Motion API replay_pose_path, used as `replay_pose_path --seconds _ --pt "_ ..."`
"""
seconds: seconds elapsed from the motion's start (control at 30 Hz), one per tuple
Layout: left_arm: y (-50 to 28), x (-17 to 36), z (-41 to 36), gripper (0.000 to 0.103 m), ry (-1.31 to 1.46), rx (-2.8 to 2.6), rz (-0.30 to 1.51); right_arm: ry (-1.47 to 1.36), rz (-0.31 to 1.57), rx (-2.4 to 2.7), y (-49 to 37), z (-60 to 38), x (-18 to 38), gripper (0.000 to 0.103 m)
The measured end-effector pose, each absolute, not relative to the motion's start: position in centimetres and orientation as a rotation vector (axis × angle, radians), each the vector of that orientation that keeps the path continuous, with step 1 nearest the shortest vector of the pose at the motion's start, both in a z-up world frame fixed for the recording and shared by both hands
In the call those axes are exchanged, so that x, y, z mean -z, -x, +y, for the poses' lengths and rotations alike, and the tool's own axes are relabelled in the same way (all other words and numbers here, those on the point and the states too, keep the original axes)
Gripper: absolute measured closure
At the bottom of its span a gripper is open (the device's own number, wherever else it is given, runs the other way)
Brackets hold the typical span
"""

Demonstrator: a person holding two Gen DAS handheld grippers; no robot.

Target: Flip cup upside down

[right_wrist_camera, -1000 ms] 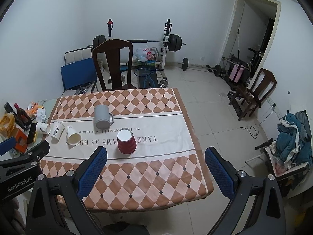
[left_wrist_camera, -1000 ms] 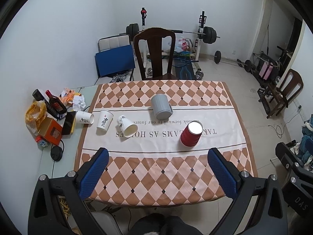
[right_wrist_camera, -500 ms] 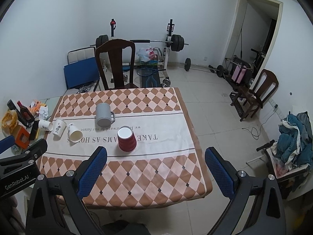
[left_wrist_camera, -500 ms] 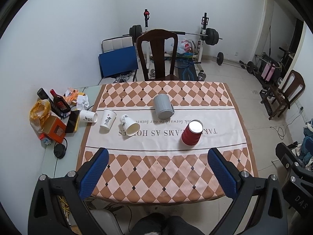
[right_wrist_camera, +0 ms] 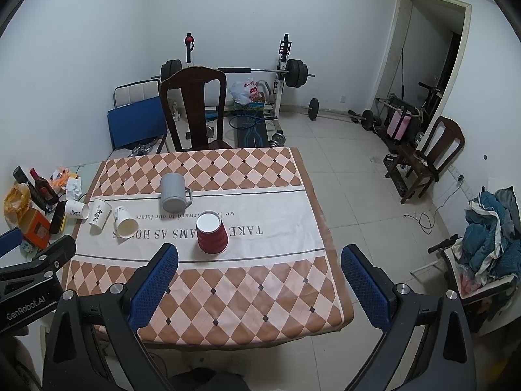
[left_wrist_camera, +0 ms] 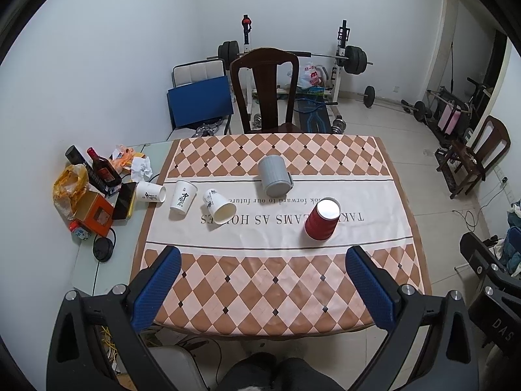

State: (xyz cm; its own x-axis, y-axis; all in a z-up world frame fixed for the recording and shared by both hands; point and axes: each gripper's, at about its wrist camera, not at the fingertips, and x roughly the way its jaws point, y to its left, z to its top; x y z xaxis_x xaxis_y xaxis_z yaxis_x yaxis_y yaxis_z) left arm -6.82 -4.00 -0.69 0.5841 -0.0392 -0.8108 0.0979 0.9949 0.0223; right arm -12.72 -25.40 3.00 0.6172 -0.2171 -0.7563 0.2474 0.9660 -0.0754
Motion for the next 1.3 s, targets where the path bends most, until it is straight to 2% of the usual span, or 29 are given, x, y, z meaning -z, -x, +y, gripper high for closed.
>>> replay_pose_path --seconds 1.3 --pt "6.77 0.19 -4.48 0.0 -0.068 0.092 0.943 -0.039 0.864 0.264 12.85 -25.4 -3.74 0.002"
